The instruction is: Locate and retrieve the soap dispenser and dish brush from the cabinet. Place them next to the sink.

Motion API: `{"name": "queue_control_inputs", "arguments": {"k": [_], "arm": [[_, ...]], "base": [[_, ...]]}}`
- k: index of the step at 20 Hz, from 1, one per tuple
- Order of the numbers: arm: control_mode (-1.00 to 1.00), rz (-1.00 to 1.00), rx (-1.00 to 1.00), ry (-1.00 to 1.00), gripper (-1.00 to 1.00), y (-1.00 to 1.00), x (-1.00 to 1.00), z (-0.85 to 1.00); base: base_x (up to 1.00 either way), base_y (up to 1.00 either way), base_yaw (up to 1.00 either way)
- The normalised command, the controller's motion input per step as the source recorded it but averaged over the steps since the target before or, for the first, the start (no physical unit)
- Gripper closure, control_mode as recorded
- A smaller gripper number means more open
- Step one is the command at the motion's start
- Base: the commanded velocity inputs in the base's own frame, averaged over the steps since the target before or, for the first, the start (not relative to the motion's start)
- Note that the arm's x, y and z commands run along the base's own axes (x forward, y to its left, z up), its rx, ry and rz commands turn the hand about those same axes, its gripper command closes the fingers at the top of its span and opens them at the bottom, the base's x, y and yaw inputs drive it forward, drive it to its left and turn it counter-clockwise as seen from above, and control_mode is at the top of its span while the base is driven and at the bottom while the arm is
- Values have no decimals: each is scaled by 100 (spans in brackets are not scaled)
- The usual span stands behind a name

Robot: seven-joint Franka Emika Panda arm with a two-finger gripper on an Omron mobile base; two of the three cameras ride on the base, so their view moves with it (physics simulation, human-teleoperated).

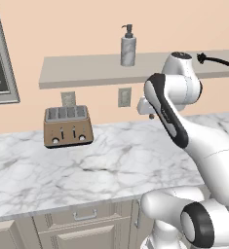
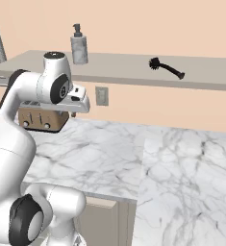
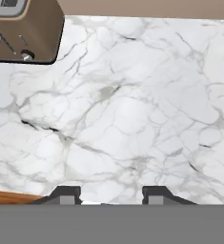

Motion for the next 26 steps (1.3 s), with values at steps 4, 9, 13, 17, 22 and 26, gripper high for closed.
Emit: {"name": "queue_control_inputs", "arguments": {"k": [4, 9, 13, 17, 22, 26], "arm": [[-100, 0, 0, -5, -100, 8, -14, 2], [-100, -2, 0, -14, -100, 5, -30, 11], [-100, -5, 0, -17, -100, 0, -29, 24], [-100, -8, 0, -17, -100, 0, -29, 37], [-100, -10, 0, -20, -100, 0, -32, 62], [-100, -8, 2, -23, -100, 9, -18, 63]], "base": [[0, 0, 0], [0, 0, 0], [0, 0, 0], [0, 0, 0], [0, 0, 0], [0, 0, 0]]}}
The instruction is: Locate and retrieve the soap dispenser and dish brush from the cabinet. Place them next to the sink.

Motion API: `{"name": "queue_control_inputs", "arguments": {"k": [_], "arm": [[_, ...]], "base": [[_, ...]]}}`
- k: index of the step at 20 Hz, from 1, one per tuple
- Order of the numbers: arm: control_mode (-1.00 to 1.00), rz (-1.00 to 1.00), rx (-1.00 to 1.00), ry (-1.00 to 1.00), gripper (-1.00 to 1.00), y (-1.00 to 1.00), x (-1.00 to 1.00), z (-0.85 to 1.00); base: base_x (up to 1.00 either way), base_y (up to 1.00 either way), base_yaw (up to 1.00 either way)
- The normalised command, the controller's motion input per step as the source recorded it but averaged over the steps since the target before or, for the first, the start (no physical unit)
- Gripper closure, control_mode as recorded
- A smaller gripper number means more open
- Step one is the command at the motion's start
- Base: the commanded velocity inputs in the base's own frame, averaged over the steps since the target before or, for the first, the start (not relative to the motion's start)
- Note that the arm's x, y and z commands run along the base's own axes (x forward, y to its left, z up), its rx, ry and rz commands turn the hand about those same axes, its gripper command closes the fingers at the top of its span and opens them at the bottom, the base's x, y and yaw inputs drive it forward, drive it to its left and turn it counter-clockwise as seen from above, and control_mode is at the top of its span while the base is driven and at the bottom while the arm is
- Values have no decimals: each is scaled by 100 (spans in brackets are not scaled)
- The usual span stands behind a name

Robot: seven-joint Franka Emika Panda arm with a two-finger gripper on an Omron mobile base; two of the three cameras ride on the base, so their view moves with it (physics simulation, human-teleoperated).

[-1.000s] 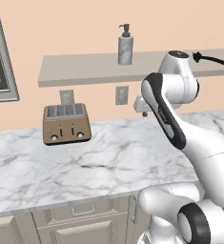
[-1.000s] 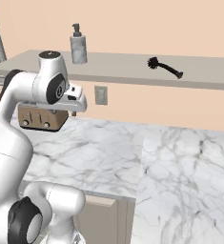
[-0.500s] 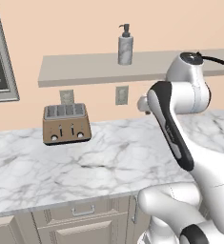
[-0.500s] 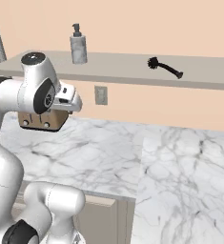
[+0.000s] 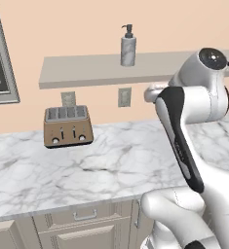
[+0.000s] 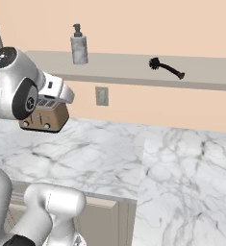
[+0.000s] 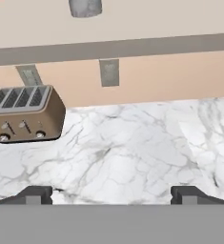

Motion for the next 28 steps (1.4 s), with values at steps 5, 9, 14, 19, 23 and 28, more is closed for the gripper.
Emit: {"name": "queue_control_inputs", "arguments": {"k": [5, 9, 14, 19, 23, 28], "arm": [[-100, -1, 0, -17, -100, 21, -4, 70], [-100, 0, 0, -11, -100, 12, 1, 65], [-100, 2, -1, -5, -100, 0, 33, 17], [-100, 5, -5, -10, -100, 0, 54, 0], [-100, 4, -13, -2, -100, 0, 61, 7], [-100, 0, -13, 7, -100, 1, 64, 2]], "base": [[0, 0, 0], [0, 0, 0], [0, 0, 0], [0, 0, 0], [0, 0, 0], [0, 0, 0]]}}
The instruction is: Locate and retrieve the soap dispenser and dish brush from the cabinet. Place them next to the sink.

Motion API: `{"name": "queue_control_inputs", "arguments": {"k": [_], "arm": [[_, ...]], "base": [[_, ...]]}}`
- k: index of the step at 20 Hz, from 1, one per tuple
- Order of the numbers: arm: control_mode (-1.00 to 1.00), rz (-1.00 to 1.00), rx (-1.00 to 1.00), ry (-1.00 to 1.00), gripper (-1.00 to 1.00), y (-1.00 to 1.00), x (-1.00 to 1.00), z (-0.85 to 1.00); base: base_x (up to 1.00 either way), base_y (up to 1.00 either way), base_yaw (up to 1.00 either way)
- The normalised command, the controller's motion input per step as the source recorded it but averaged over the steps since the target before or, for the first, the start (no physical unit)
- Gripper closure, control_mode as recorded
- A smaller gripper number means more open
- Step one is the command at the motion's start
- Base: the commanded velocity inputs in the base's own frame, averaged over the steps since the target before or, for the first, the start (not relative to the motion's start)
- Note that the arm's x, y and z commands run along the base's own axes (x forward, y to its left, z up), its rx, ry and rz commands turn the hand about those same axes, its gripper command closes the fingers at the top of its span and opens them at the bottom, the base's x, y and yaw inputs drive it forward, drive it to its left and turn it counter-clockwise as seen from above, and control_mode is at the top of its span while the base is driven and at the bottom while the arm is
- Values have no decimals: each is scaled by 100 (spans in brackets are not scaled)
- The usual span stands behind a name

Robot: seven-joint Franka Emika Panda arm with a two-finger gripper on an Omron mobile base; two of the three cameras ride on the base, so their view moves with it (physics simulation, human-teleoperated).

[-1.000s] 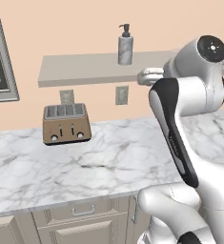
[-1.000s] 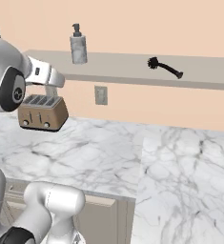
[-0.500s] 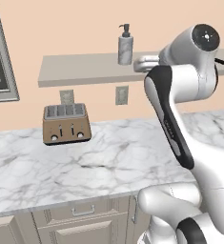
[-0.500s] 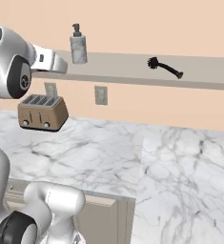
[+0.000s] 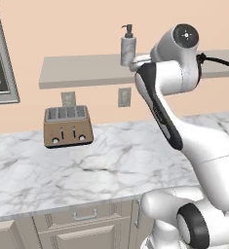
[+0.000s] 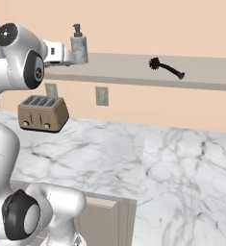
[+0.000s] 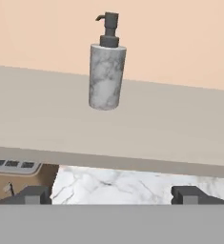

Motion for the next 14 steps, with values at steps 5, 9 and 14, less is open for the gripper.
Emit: {"name": "queue_control_inputs", "arguments": {"k": [5, 9, 14], "arm": [[-100, 1, 5, 4, -100, 0, 50, -2], [-100, 0, 5, 0, -100, 1, 41, -3], [-100, 0, 1, -1, -100, 4, 46, -15]], "base": [[0, 0, 0], [0, 0, 0], [0, 0, 0]]}}
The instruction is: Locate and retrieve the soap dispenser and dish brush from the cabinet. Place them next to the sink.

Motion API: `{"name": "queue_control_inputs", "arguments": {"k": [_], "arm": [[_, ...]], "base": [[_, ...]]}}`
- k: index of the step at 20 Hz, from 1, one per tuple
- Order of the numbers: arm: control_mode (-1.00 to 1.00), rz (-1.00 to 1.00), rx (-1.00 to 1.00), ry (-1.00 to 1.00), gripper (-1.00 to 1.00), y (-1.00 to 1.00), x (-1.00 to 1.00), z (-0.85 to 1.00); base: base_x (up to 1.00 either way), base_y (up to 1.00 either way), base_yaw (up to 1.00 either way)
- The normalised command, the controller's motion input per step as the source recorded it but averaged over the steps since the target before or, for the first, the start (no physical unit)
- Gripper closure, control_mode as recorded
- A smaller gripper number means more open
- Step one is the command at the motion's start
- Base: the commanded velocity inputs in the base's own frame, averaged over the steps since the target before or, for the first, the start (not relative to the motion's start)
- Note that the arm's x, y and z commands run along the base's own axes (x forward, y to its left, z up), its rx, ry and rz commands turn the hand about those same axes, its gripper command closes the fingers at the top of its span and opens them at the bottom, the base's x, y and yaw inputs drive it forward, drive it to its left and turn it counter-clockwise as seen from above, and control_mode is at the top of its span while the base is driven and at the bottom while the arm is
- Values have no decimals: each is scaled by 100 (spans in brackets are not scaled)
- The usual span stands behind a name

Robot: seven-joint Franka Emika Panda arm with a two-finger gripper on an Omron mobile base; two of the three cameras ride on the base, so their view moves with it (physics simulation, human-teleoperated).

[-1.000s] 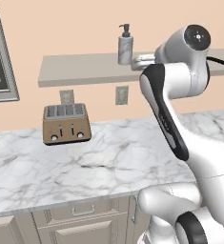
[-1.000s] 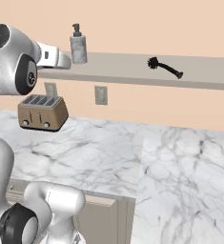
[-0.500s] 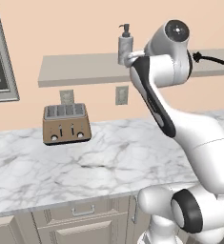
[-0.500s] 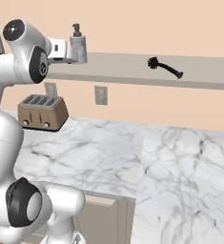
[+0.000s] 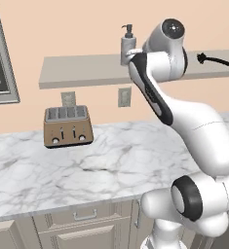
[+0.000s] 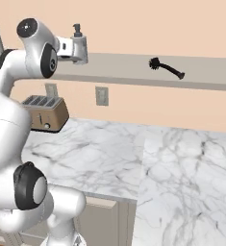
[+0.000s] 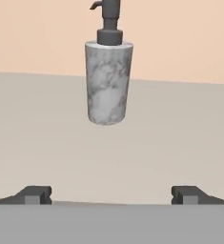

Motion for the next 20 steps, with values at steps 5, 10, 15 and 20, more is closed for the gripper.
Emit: {"name": "queue_control_inputs", "arguments": {"k": [5, 10, 15, 20], "arm": [[-100, 0, 0, 0, -100, 5, 52, -12], [-100, 0, 1, 0, -100, 1, 50, -7], [-100, 0, 1, 0, -100, 0, 45, -1], [-100, 0, 0, 0, -100, 1, 42, -6]], "base": [[0, 0, 0], [0, 0, 0], [0, 0, 0], [0, 0, 0]]}}
